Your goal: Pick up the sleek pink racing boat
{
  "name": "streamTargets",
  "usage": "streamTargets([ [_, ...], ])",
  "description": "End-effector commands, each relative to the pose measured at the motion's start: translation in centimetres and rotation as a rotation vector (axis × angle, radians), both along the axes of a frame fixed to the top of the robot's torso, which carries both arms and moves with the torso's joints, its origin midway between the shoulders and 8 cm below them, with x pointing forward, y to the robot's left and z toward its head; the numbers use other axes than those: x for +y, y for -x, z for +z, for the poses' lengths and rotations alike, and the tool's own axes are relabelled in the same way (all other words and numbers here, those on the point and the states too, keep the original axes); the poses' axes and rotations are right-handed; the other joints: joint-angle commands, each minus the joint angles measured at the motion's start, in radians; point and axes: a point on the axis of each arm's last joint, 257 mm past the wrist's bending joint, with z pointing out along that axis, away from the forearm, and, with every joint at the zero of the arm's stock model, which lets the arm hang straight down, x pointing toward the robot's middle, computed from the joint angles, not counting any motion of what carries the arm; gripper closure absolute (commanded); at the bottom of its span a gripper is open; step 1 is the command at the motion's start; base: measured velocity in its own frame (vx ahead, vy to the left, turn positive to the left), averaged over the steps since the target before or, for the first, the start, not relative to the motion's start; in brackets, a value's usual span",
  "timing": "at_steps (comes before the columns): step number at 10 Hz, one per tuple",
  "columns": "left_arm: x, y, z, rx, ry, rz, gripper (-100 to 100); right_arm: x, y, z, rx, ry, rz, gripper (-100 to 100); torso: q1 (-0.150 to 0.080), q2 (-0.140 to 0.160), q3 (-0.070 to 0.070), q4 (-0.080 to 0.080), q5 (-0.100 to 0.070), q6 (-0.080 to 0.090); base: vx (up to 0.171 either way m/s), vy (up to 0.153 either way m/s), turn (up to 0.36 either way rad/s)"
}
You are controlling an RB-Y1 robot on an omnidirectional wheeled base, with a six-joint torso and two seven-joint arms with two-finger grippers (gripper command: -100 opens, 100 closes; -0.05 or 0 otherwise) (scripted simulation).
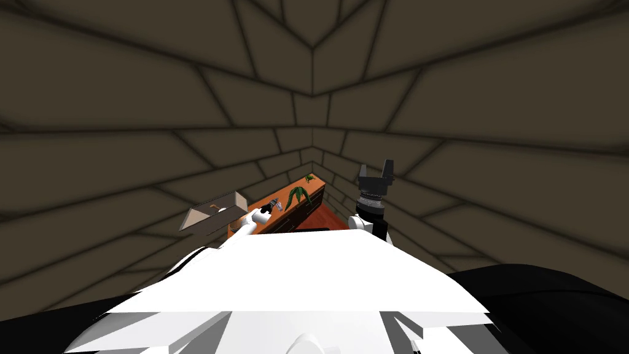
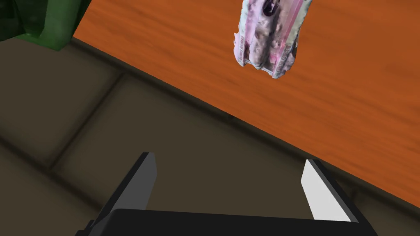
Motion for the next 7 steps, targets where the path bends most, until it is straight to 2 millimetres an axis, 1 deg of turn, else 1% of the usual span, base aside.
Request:
streamTargets([
  [1, 0.4, 0.8, -1.1, 0.035, -0.013, 0.008, -100, 0.0, 0.0, 0.0, 0.0, 0.0, 0.0, 0, 0.0, 0.0, 0.0, 0.0, 0.0, 0.0, 0.028, -0.021, -0.037],
  [3, 0.7, 2.8, -3.5, 0.125, -0.044, 0.02, -100, 0.0, 0.0, 0.0, 0.0, 0.0, 0.0, 0, 0.0, 0.0, 0.0, 0.0, 0.0, 0.0, 0.038, -0.033, -0.07],
  [5, 0.7, 4.7, -5.5, 0.198, -0.064, 0.026, -100, 0.0, 0.0, 0.0, 0.0, 0.0, 0.0, 0, -0.001, -0.002, -0.001, 0.0, 0.0, 0.0, 0.055, -0.041, -0.071],
  [6, 0.7, 4.7, -5.5, 0.198, -0.064, 0.026, -100, 0.0, 0.0, 0.0, 0.0, 0.0, 0.0, 0, -0.001, -0.001, -0.001, 0.0, 0.0, 0.0, 0.028, -0.025, -0.022],
  [7, 0.6, 5.5, -6.3, 0.228, -0.071, 0.028, -100, 0.0, 0.0, 0.0, 0.0, 0.0, 0.0, 0, 0.0, 0.0, 0.0, 0.0, 0.0, 0.0, 0.019, -0.02, -0.032],
])
